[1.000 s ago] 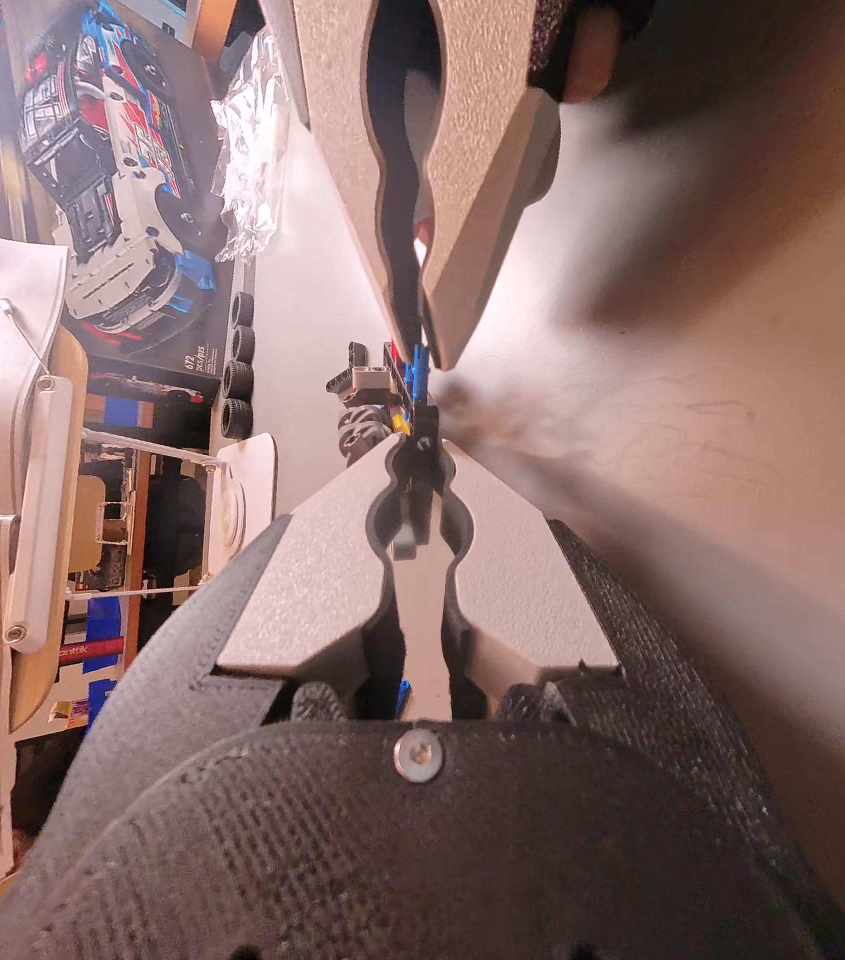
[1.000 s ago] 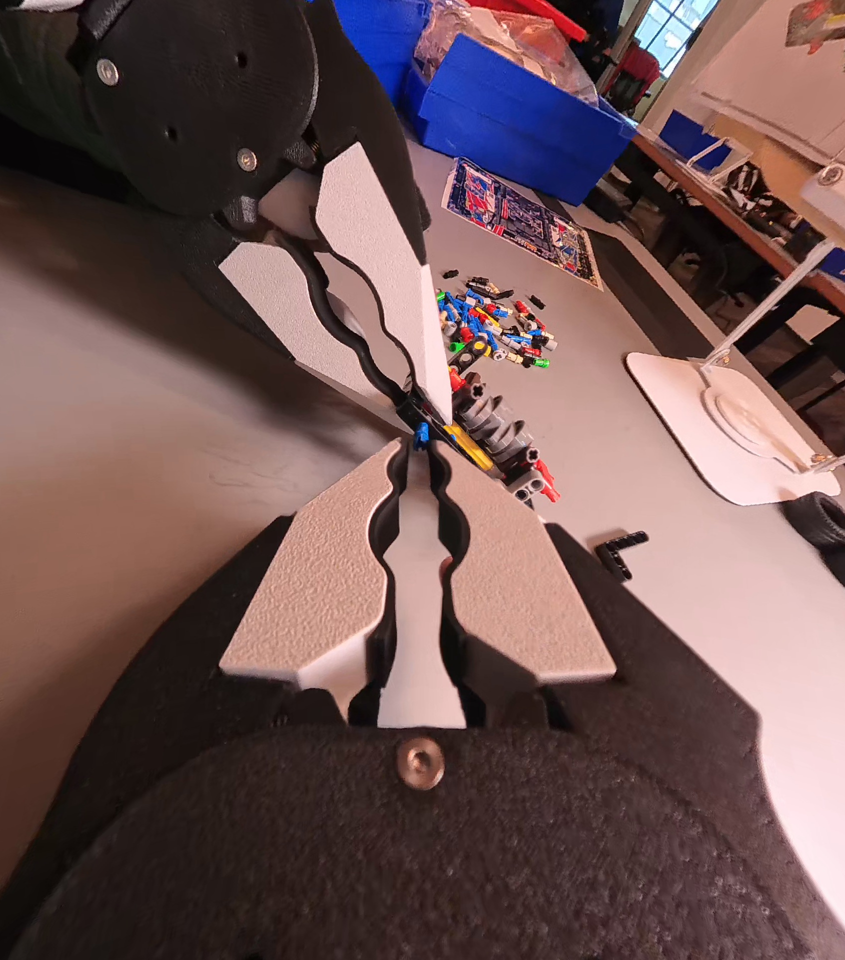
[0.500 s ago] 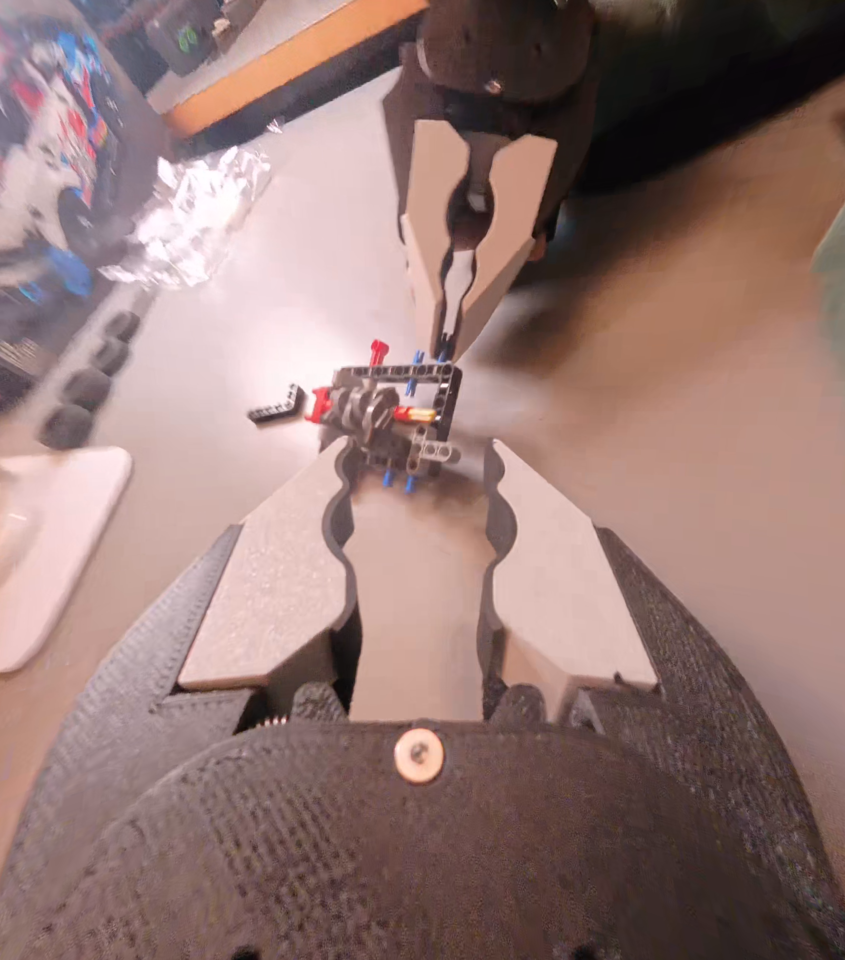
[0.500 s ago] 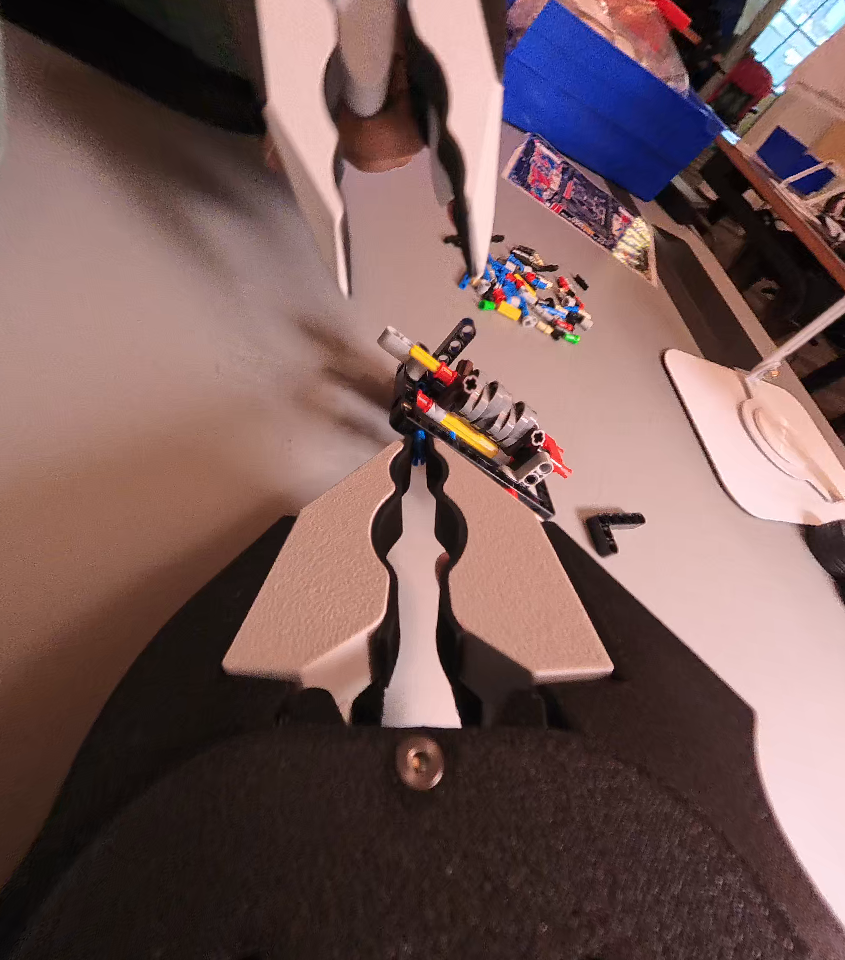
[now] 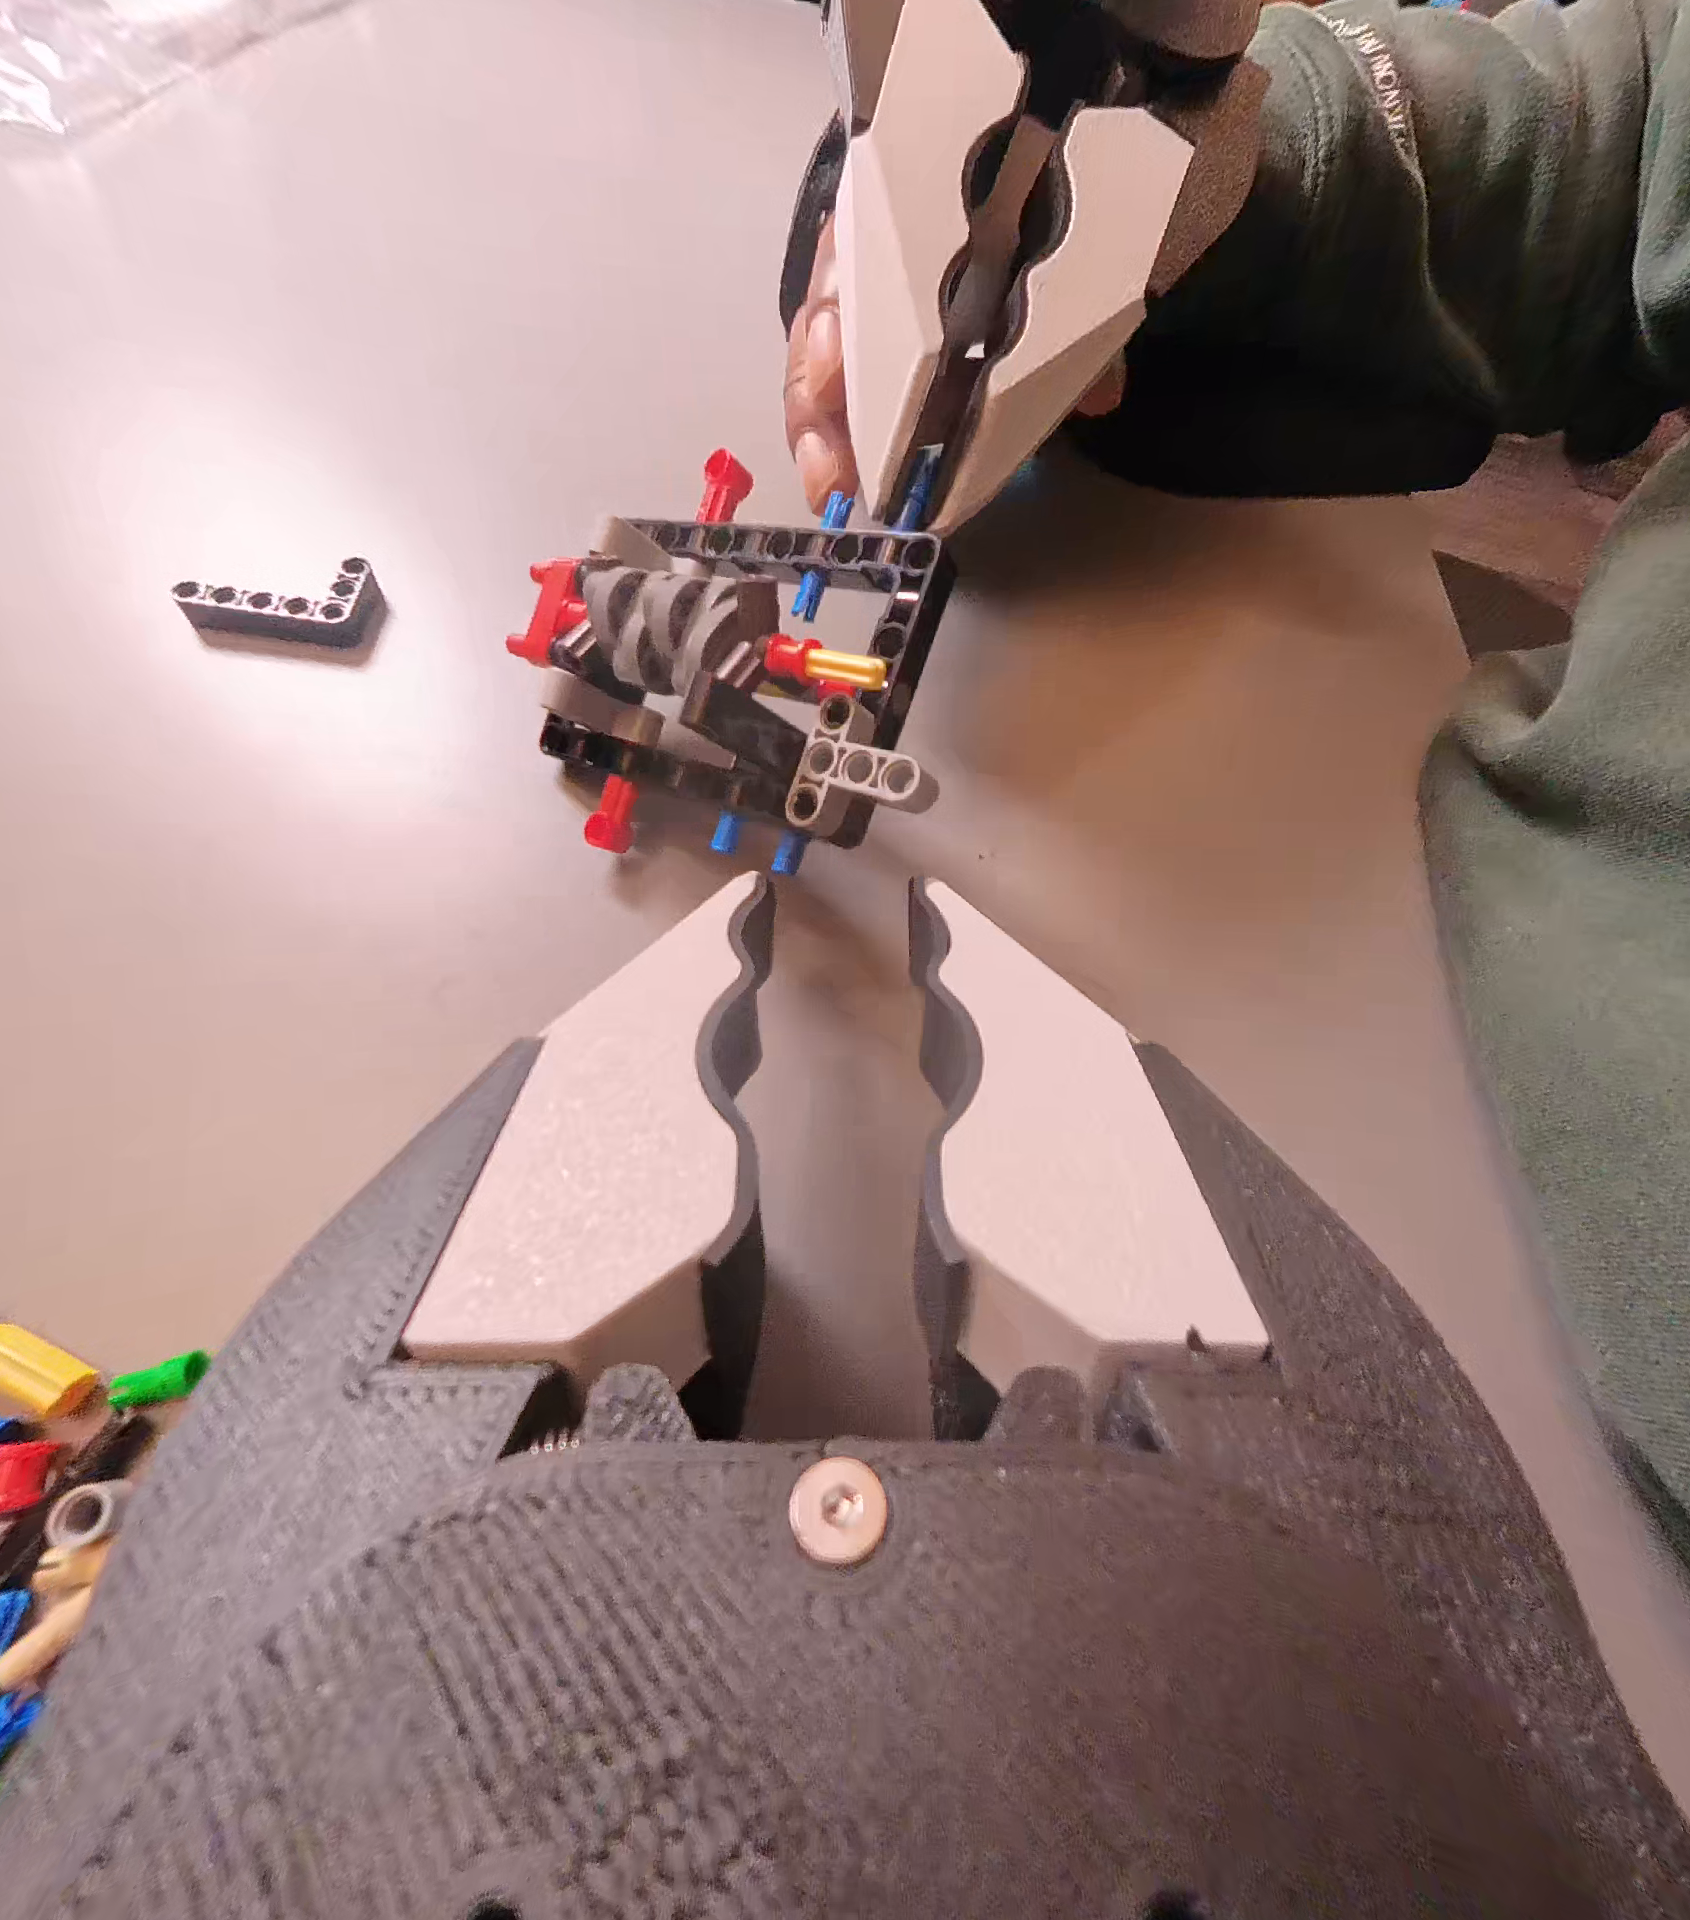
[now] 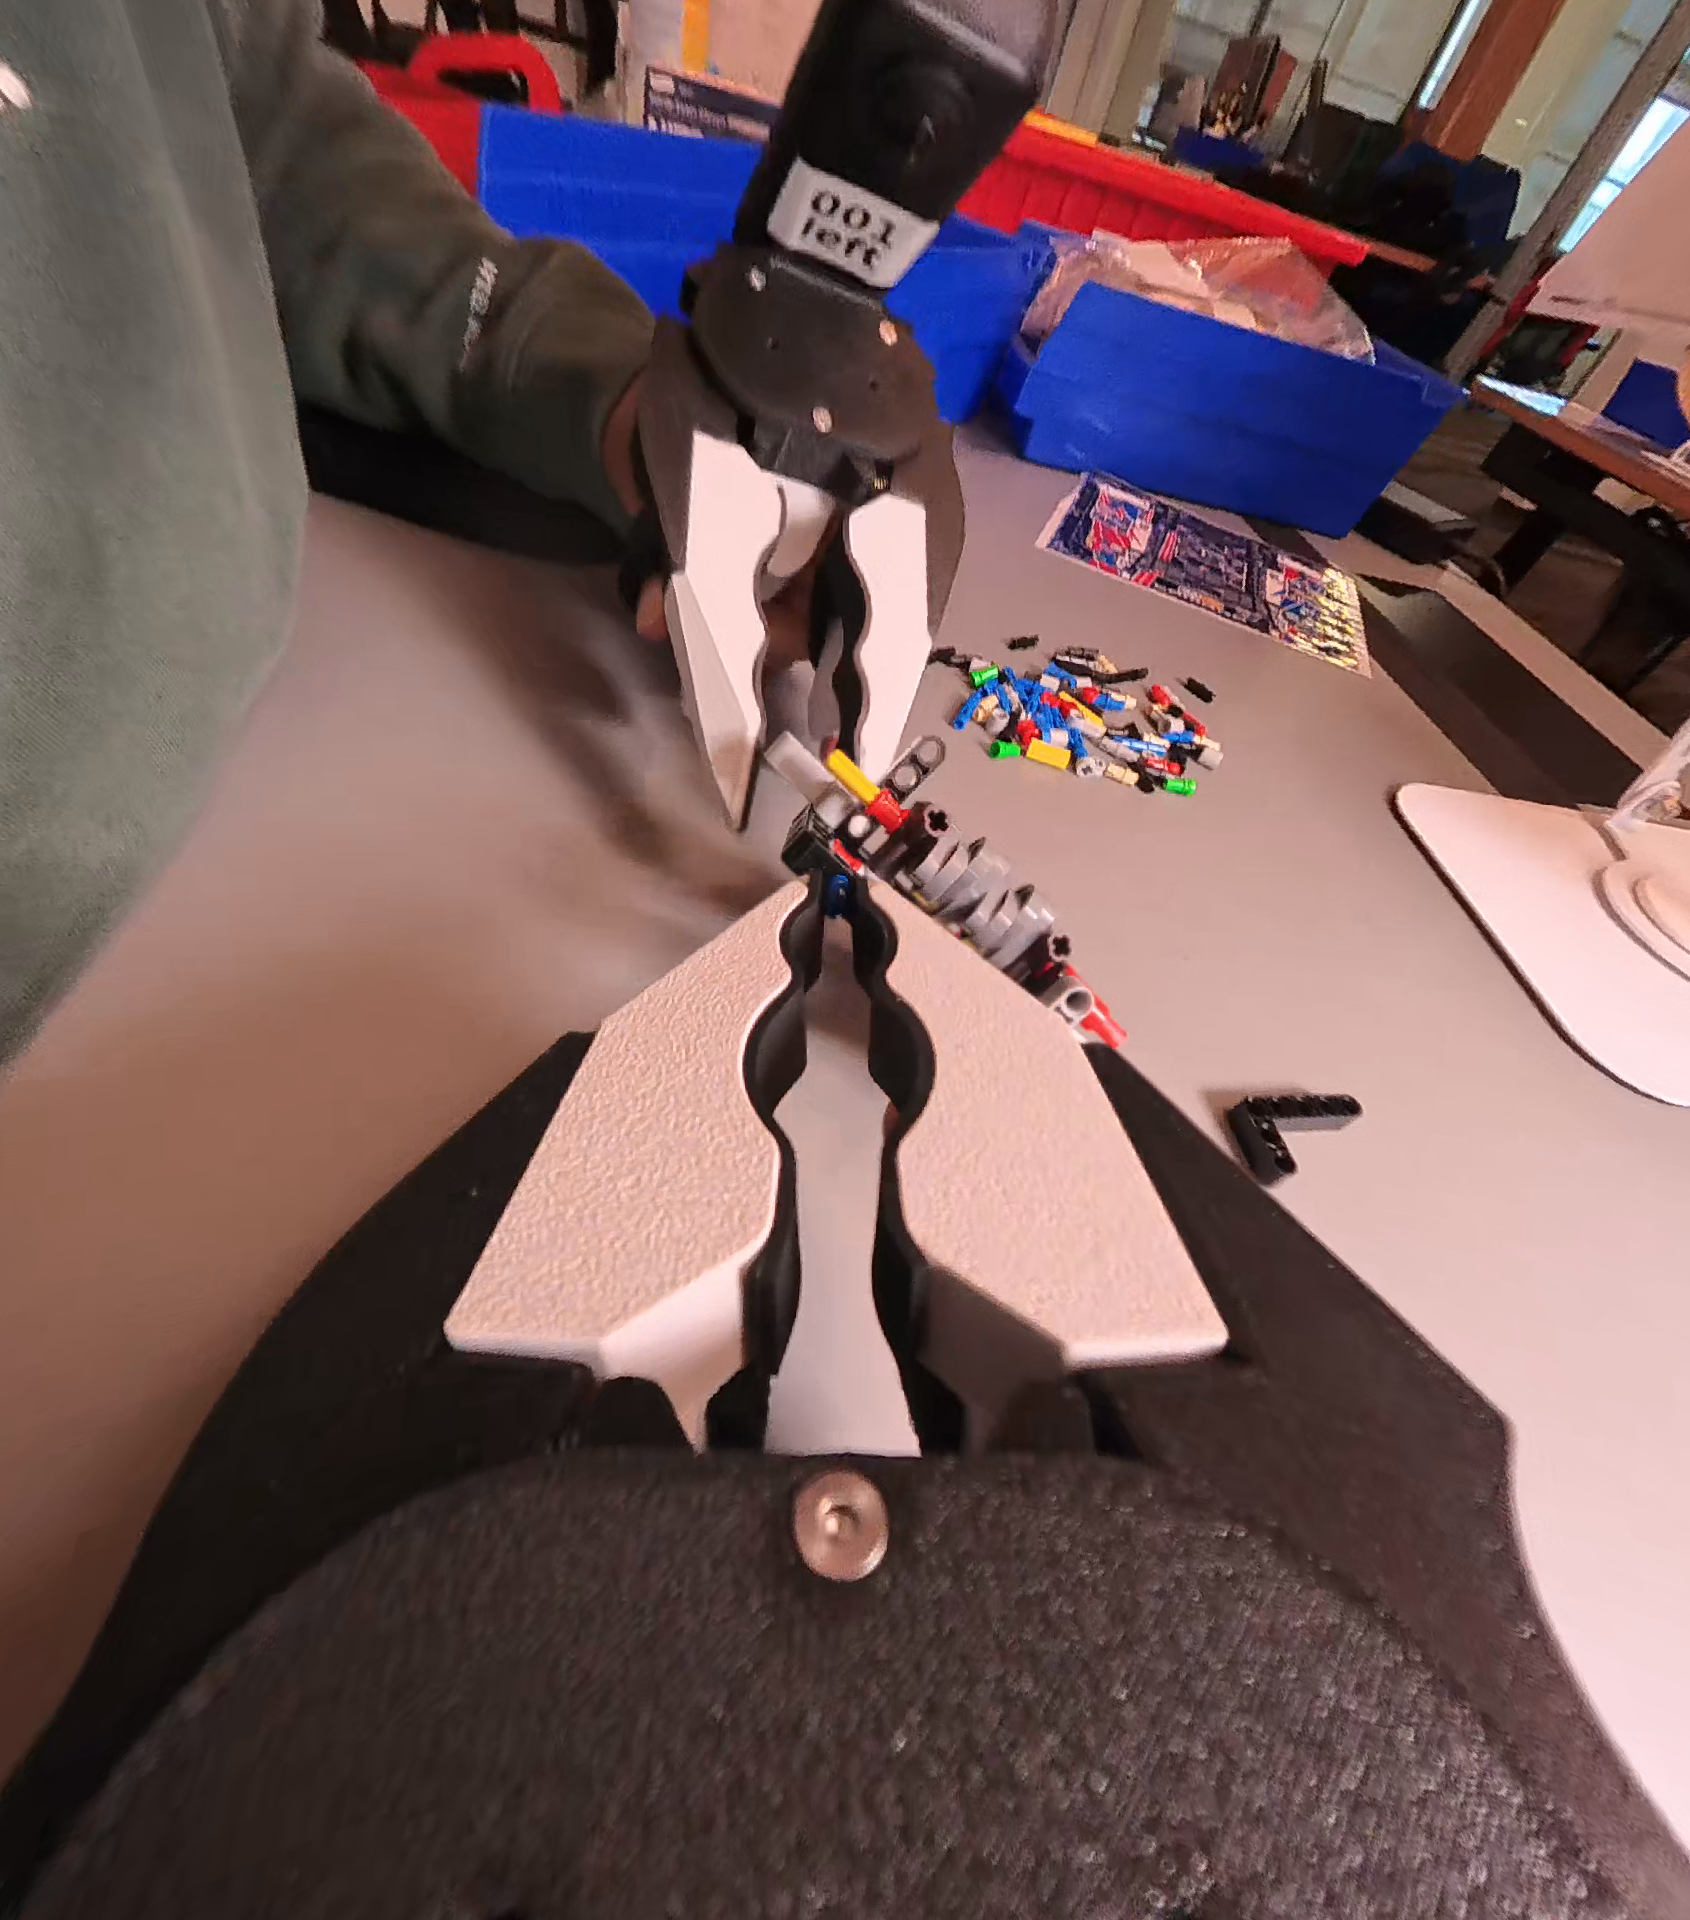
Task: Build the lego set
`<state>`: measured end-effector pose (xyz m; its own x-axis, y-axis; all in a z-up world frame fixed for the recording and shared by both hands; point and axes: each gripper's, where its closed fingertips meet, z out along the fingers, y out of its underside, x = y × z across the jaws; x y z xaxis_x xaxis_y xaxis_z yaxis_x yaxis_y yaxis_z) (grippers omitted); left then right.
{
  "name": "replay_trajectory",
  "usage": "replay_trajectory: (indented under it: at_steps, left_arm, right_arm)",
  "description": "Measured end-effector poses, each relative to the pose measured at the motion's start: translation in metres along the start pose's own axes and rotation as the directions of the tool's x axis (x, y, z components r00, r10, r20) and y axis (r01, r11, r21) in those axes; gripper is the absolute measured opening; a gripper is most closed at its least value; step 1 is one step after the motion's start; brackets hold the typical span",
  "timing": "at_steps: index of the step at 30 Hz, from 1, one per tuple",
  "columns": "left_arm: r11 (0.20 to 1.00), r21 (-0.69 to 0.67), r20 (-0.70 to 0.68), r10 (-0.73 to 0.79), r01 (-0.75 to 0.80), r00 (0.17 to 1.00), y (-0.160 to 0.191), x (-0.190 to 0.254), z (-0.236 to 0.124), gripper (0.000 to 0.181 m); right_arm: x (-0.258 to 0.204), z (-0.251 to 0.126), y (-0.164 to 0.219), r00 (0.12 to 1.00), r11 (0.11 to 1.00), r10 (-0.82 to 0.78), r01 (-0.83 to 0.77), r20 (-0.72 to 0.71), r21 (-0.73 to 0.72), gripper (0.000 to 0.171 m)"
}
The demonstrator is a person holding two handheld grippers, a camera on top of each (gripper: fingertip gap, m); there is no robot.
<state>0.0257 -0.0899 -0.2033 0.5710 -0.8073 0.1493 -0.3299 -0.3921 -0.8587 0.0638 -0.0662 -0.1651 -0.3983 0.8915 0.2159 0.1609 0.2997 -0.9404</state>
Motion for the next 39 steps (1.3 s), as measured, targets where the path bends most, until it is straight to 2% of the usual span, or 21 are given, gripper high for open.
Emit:
replay_trajectory:
  at_steps: [7, 17, 33, 35, 39]
  left_arm:
    - [0.999, 0.041, 0.019, -0.007, 0.006, 1.000, -0.006, -0.004, -0.005, 0.002]
    - [0.997, 0.073, -0.011, -0.005, 0.006, 1.000, -0.010, -0.001, -0.009, 0.001]
    - [0.999, 0.046, -0.013, -0.024, 0.025, 1.000, -0.004, -0.004, -0.009, 0.005]
    - [0.999, 0.041, -0.023, -0.027, 0.028, 0.999, -0.003, -0.003, -0.011, 0.012]
    - [0.995, 0.085, -0.023, -0.048, 0.050, 0.999, -0.011, -0.006, -0.016, 0.052]
  right_arm:
    - [-0.001, 0.001, -0.007, 0.999, 0.999, 0.031, -0.032, 0.019, 0.042, 0.003]
    - [-0.006, -0.001, 0.017, 0.999, 0.994, -0.020, 0.024, 0.031, -0.107, 0.003]
    - [-0.009, 0.005, 0.028, 0.992, 0.975, -0.125, 0.123, 0.003, -0.185, 0.003]
    - [-0.009, 0.007, 0.028, 0.988, 0.969, -0.155, 0.151, -0.004, -0.197, 0.003]
    - [-0.017, 0.015, 0.027, 0.977, 0.956, -0.215, 0.212, 0.010, -0.204, 0.003]
